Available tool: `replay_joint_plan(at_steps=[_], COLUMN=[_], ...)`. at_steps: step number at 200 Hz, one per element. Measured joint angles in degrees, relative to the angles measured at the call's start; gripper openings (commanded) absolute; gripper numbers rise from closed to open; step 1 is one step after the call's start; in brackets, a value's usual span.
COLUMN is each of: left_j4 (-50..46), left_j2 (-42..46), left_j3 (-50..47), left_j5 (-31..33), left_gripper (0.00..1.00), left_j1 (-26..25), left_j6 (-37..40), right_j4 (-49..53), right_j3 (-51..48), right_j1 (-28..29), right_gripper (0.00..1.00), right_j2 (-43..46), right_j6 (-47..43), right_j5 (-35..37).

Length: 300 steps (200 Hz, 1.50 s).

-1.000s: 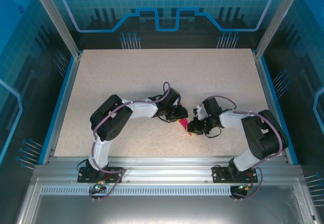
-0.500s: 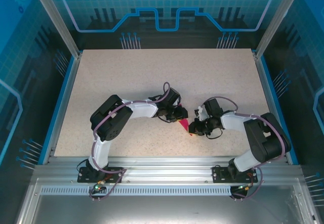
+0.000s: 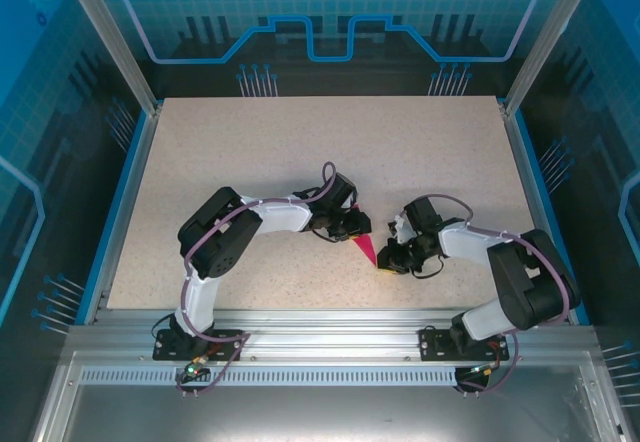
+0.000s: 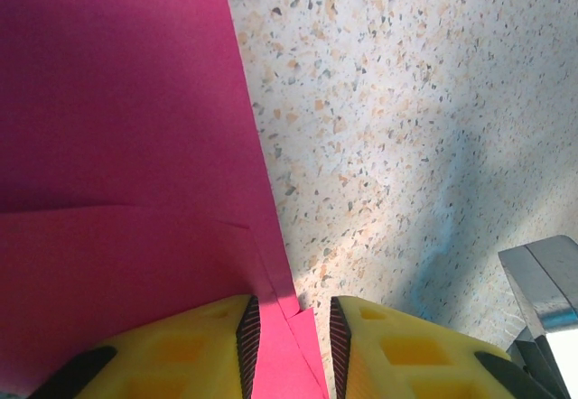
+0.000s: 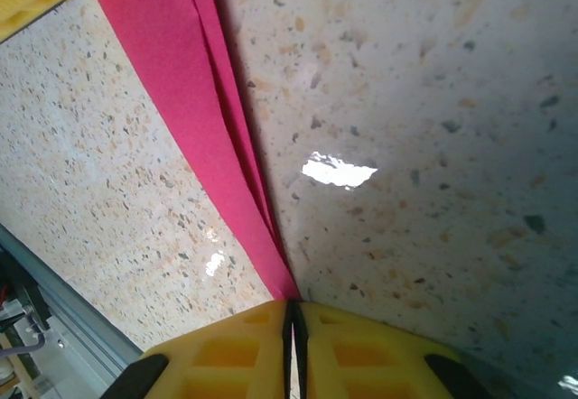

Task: Fold a paper plane with a square sheet of paper (pick it up from the middle)
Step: Fold the wing for the fifth time at the center of the table.

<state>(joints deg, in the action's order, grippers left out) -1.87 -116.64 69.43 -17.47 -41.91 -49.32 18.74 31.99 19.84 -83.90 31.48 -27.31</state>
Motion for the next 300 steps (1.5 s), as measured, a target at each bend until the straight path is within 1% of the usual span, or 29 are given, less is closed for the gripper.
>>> replay_joint_plan(at_steps=[35, 50, 68, 99, 135, 160, 177, 201, 227, 256, 300], left_j4=[-0.3, -0.4, -0.4, -0.5, -0.5, -0.9, -1.3, -1.5, -1.2, 2.3, 6.1], left_j2=[0.0, 0.0, 0.0, 0.0, 0.0, 0.0, 0.0, 1.0, 4.9, 9.7, 9.8], left_j3=[0.2, 0.2, 0.2, 0.3, 0.3, 0.7, 1.2, 1.5, 0.8, -3.1, -8.3], left_j5=[0.0, 0.0, 0.0, 0.0, 0.0, -0.2, -0.4, -0.4, -0.3, -0.3, -0.4], left_gripper=[0.31, 0.31, 0.31, 0.31, 0.32, 0.37, 0.45, 0.51, 0.53, 0.53, 0.5], left_j1=[0.0, 0.0, 0.0, 0.0, 0.0, 0.0, 0.0, 0.0, 0.0, 0.0, 0.0], left_j6=[0.2, 0.2, 0.2, 0.2, 0.2, 1.3, 2.3, 3.9, 4.9, 4.9, 4.3], right_j4=[2.5, 2.0, -0.1, -4.6, -6.6, -6.8, -7.0, -6.8, -6.5, -6.2, -5.7], right_j3=[0.5, 1.7, 3.4, 5.1, 5.3, 5.3, 5.2, 5.3, 5.6, 5.8, 6.1], right_j1=[0.1, 0.1, 0.1, 0.1, 0.0, 0.0, 0.0, 0.0, 0.0, 0.0, 0.0], right_gripper=[0.14, 0.14, 0.14, 0.14, 0.11, 0.1, 0.1, 0.09, 0.09, 0.09, 0.09], right_j2=[6.1, 6.7, 5.0, -1.4, -8.0, -8.2, -8.3, -8.3, -8.4, -8.6, -8.8], right_j6=[0.0, 0.3, 0.7, 2.1, 2.2, 2.2, 2.2, 2.2, 2.1, 2.0, 1.9], right_j5=[1.8, 1.3, -0.1, -1.8, -1.8, -1.8, -1.9, -1.7, -1.6, -1.7, -1.6])
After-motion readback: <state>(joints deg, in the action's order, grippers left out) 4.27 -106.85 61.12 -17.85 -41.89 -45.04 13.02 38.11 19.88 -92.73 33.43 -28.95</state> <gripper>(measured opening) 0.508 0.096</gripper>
